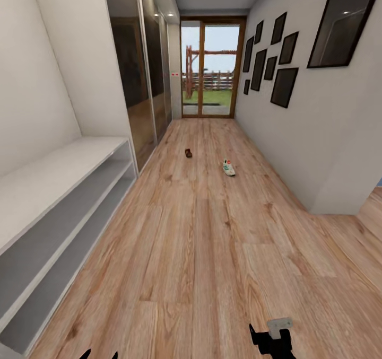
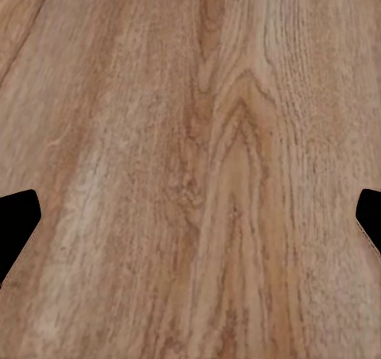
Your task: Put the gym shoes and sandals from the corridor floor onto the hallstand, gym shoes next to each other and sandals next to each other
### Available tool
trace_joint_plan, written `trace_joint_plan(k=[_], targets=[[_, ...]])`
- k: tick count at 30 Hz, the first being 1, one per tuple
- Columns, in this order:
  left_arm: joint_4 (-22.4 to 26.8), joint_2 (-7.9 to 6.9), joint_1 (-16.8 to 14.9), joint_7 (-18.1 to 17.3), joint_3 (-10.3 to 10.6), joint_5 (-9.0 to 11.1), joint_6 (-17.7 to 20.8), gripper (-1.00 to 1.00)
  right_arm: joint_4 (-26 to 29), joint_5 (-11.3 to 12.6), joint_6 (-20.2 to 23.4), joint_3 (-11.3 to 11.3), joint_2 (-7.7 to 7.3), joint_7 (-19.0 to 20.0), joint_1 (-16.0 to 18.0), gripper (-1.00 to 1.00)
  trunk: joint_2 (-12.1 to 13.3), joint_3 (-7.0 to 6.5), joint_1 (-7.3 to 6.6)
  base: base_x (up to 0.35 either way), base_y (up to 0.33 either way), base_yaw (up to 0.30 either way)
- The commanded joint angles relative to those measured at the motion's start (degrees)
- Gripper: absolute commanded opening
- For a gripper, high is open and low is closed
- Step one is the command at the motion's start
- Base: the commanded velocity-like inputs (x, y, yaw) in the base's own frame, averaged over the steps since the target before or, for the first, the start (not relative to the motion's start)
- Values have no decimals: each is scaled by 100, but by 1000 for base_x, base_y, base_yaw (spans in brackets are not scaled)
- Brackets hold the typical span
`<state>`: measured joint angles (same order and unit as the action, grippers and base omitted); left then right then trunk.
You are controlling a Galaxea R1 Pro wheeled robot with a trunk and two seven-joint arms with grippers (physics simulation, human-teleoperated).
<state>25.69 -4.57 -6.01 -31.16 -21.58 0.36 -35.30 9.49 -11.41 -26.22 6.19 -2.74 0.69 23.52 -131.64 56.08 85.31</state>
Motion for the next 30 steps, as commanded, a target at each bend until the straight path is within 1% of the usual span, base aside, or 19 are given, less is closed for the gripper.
trace_joint_plan(k=[1, 30], targets=[[-4, 3, -5, -57, -39, 5, -3, 100, -6, -54, -19, 49, 1, 4, 4, 100, -2, 5, 2, 338, 0, 0], [-3, 0, -6, -57, -40, 2, -3, 100, -8, -45, -24, 49, -6, -25, 4, 100, -2, 5, 2, 338, 0, 0]])
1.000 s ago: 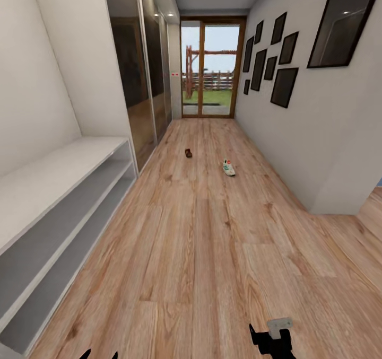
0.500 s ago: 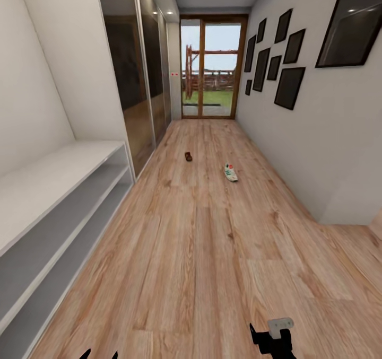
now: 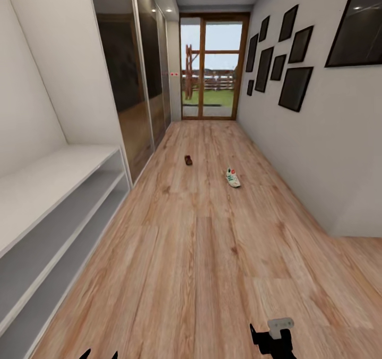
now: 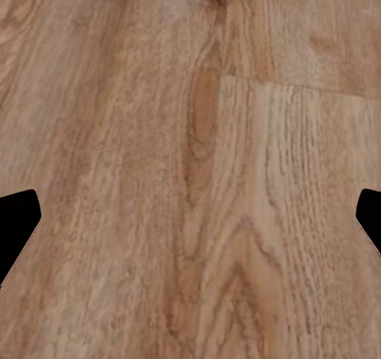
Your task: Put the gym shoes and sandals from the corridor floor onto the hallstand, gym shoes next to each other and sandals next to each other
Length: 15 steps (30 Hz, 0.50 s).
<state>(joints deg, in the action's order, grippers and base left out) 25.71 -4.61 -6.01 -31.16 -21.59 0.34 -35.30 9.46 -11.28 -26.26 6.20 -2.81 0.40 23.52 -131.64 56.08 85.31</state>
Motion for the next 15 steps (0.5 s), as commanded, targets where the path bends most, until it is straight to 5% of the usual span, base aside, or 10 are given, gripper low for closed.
trace_joint_plan(k=[1, 15], targets=[[-5, 4, -5, -57, -39, 3, -3, 100, -5, -58, -20, 48, 1, 4, 4, 100, -2, 5, 2, 338, 0, 0], [-5, -1, -5, -57, -39, 9, -3, 100, -7, -58, -19, 56, -1, 1, 4, 100, -2, 5, 2, 338, 0, 0]])
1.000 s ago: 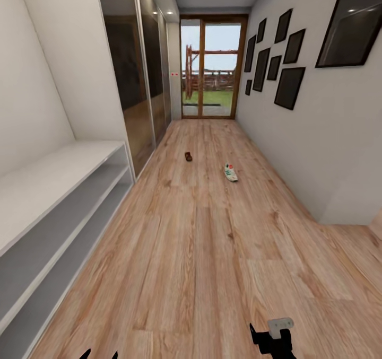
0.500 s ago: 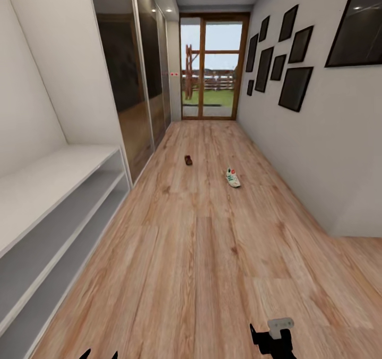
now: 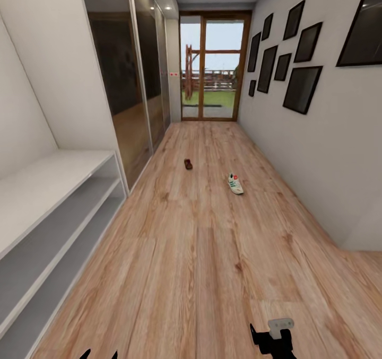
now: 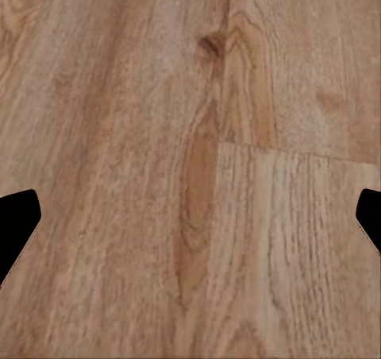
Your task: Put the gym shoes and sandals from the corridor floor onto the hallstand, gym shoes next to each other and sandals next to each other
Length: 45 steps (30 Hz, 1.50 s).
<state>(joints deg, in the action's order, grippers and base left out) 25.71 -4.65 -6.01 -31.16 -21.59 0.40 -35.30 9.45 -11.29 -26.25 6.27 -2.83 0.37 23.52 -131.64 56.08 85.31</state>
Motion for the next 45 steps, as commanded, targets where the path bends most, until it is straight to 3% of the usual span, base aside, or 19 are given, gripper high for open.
trace_joint_plan(k=[1, 45], targets=[[-5, 3, -5, -57, -38, 4, -3, 100, -7, -58, -18, 49, 2, 3, 4, 100, -2, 5, 2, 338, 0, 0], [-5, -1, -5, -50, -38, 4, -3, 100, -7, -58, -18, 49, 1, 2, 4, 100, -2, 5, 2, 338, 0, 0]])
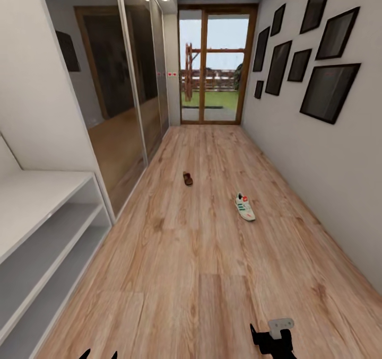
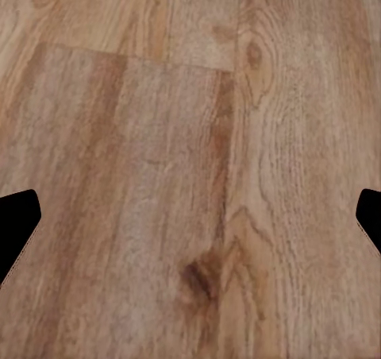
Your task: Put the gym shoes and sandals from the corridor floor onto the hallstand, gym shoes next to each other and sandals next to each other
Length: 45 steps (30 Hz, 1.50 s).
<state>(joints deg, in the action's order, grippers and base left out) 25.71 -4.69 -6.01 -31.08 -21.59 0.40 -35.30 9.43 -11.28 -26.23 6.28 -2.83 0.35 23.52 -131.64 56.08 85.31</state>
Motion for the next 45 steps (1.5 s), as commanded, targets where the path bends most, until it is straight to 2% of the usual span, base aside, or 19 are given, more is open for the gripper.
trace_joint_plan(k=[1, 31, 45], targets=[[-5, 4, -7, -59, -38, 4, -3, 100, -5, -58, -20, 48, 0, 5, 4, 100, -2, 5, 2, 338, 0, 0], [-5, 4, -5, -60, -38, 4, -4, 100, -3, -58, -19, 49, -5, 14, 4, 100, -2, 5, 2, 338, 0, -3], [-5, 7, -5, -64, -38, 6, -8, 100, -5, -51, -14, 49, 1, 9, 4, 100, -2, -32, 2, 310, 135, -212]])
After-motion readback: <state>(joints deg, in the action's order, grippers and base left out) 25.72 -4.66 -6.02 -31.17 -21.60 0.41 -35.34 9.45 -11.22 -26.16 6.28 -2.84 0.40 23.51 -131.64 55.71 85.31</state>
